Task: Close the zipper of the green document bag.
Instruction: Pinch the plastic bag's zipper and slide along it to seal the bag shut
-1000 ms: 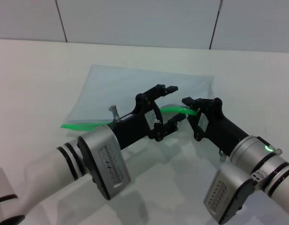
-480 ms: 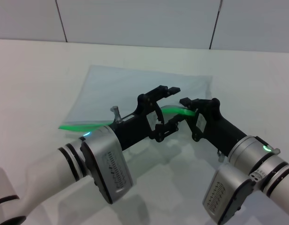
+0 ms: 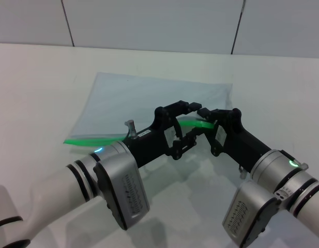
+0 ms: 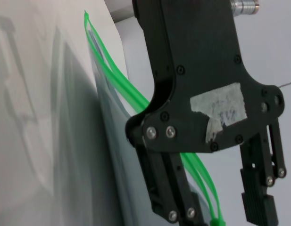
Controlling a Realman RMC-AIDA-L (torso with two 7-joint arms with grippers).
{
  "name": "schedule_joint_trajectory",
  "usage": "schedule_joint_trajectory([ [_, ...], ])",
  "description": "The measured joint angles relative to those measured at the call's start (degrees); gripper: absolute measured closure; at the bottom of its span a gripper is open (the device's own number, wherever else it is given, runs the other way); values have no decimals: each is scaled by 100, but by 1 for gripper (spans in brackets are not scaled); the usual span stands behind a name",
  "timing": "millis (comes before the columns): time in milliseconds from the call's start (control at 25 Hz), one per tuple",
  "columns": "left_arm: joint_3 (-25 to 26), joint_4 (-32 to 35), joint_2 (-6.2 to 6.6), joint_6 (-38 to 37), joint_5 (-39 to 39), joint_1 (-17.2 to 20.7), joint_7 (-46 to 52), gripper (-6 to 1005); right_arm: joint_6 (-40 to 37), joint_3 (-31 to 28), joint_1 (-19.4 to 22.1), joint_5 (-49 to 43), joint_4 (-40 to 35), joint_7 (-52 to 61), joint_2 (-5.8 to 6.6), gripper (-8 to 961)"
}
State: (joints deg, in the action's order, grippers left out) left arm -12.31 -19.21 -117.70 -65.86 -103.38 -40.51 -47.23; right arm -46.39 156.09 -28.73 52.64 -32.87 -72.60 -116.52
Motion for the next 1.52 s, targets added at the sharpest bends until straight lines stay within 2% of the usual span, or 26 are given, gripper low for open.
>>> schedule_joint_trajectory([
  [160,-16,-12,-3,5,1,0,-163,468,14,0,-1,0,0,0,-2,905],
  [360,-25,-13,-6,5,1,3,-219,653,14,0,-4,1,0,0,-2,905],
  [600,-26,-56,-7,6,-2,7,-466,732,19,0,-10,0,0,0,-2,905],
  [1240,-1,-66,-7,167,-8,12,-583,830,3,64,-10,0,1,-132,-2,905],
  [1320,0,-66,-7,169,-7,9,-584,876,0,71,-10,0,1,-145,-2,905],
  [1520,-7,-66,-7,170,-7,4,-586,870,-4,83,-10,0,0,-148,-2,905],
])
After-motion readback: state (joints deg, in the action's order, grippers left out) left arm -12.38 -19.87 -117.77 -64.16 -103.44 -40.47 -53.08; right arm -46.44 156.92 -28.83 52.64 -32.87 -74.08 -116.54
